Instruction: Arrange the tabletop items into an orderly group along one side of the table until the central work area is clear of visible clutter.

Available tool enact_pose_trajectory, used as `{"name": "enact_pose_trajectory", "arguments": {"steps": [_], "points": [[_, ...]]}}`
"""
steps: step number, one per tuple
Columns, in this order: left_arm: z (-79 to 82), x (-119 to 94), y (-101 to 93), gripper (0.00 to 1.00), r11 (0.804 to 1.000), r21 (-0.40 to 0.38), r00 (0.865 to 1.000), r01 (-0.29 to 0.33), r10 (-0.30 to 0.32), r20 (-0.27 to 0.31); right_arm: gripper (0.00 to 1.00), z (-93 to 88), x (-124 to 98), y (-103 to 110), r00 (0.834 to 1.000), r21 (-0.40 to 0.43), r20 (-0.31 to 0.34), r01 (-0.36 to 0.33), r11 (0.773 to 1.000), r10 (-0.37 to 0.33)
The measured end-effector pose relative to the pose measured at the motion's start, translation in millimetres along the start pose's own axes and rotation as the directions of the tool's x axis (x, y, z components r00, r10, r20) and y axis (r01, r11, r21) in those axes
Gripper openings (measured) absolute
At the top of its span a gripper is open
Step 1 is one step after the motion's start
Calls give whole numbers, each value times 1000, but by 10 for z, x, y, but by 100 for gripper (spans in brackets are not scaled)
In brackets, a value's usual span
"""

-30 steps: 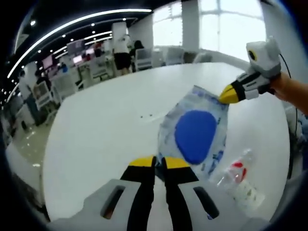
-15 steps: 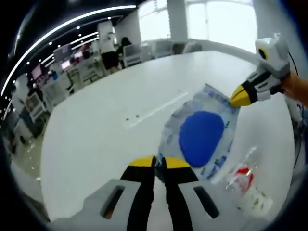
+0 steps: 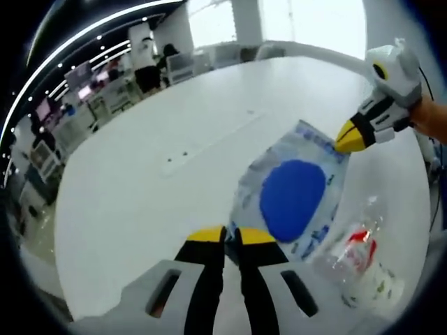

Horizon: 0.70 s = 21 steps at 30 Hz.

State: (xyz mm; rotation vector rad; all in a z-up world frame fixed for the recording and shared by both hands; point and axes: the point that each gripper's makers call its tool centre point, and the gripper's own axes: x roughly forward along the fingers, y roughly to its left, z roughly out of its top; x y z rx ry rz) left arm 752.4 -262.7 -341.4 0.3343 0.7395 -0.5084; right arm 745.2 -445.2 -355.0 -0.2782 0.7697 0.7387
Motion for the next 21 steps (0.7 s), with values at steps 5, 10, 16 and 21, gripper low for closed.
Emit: {"name": "enact_pose_trajectory", "arguments": {"steps": [5,10,16,21], "points": [[-59,-9,-59,3,1000,-18,1000,22,-23,-20,1,-120,5,40,999,20,-48,-18,1000,19],[-113,-29,-146,2,998,-26,998,49,-50,-43,1,-227,-3,77,995,36,-95,-29,999,32],[-233,-31,-235,2,996,-41,993,85,-88,-83,1,-311,-25,135,989,36,-140,-47,998,51],[-273,-39,-288,2,994,-43,989,104,-108,-99,1,-394,-50,180,982,41,-180,-51,998,58]]}}
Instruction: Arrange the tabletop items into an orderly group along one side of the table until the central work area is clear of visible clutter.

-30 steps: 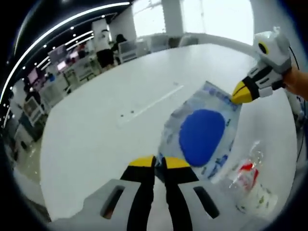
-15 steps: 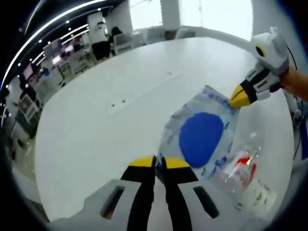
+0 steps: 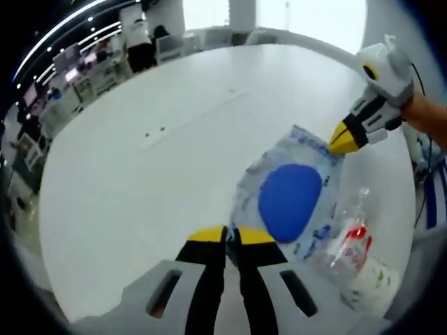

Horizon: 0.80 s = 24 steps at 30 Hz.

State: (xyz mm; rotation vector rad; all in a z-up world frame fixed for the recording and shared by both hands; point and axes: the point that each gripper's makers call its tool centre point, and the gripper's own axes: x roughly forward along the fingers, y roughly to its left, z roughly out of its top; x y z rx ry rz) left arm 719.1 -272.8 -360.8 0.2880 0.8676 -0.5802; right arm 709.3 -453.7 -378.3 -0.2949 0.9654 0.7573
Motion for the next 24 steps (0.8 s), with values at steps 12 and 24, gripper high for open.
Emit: {"name": "enact_pose_trajectory", "arguments": {"steps": [12,24], "points": [[-30,42,-80,2,999,0,999,33,-33,-19,1,-226,-52,67,996,80,-87,-10,997,17],[-107,136,17,7,996,83,999,-32,34,-22,1,-260,-23,52,996,103,-92,-7,995,17]]}}
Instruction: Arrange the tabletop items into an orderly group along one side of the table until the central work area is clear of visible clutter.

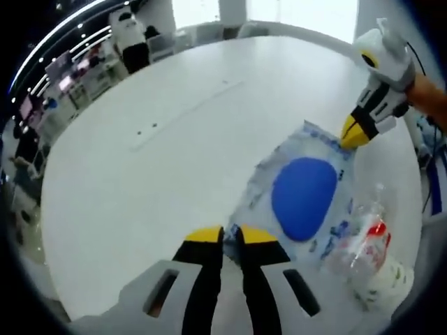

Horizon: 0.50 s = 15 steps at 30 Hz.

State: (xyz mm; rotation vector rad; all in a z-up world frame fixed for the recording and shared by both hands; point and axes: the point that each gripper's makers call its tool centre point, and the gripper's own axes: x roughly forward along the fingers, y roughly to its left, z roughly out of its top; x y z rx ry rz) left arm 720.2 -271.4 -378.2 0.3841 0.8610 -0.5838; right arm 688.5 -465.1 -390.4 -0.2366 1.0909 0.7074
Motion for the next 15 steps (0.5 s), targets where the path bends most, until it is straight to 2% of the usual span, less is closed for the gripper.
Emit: {"name": "enact_pose_trajectory", "arguments": {"steps": [6,15], "points": [[-30,33,53,13,999,36,1000,-27,27,-10,1,4,4,-2,1000,-5,0,3,1000,-3],[-44,79,62,12,998,49,999,-37,37,-6,1,8,7,-11,1000,1,2,4,1000,-4]]}}
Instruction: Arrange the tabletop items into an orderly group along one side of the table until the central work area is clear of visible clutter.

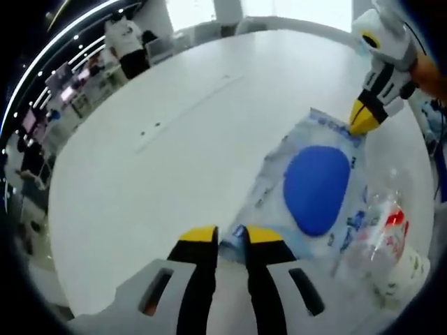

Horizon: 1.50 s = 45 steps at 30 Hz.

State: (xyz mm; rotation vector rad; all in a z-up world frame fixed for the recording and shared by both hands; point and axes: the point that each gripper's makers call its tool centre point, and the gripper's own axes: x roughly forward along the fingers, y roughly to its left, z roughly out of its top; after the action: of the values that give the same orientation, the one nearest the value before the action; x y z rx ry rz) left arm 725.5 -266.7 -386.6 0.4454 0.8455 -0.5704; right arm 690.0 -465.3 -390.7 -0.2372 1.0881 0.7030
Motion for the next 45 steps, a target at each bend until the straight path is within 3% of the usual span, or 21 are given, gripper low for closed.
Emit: {"name": "enact_pose_trajectory", "arguments": {"steps": [11,18,25,34,39,45], "points": [[18,0,24,13,1000,-2,1000,-2,2,17,2,12,-15,16,1000,-5,5,2,1000,-2],[18,-45,58,19,1000,-11,999,-11,11,32,7,29,-35,36,1000,-25,13,14,1000,-14],[44,-88,100,30,999,-43,998,-16,18,61,23,99,-75,-12,997,-54,47,59,997,-57],[177,-257,176,41,990,-138,986,-24,46,159,48,266,-185,-118,982,-53,146,128,990,-119],[253,-303,118,59,985,-171,974,13,27,226,71,367,-193,-111,967,-92,210,167,982,-145],[290,-318,26,80,980,-189,965,60,-8,263,84,429,-210,-90,958,-114,245,181,977,-149]]}}
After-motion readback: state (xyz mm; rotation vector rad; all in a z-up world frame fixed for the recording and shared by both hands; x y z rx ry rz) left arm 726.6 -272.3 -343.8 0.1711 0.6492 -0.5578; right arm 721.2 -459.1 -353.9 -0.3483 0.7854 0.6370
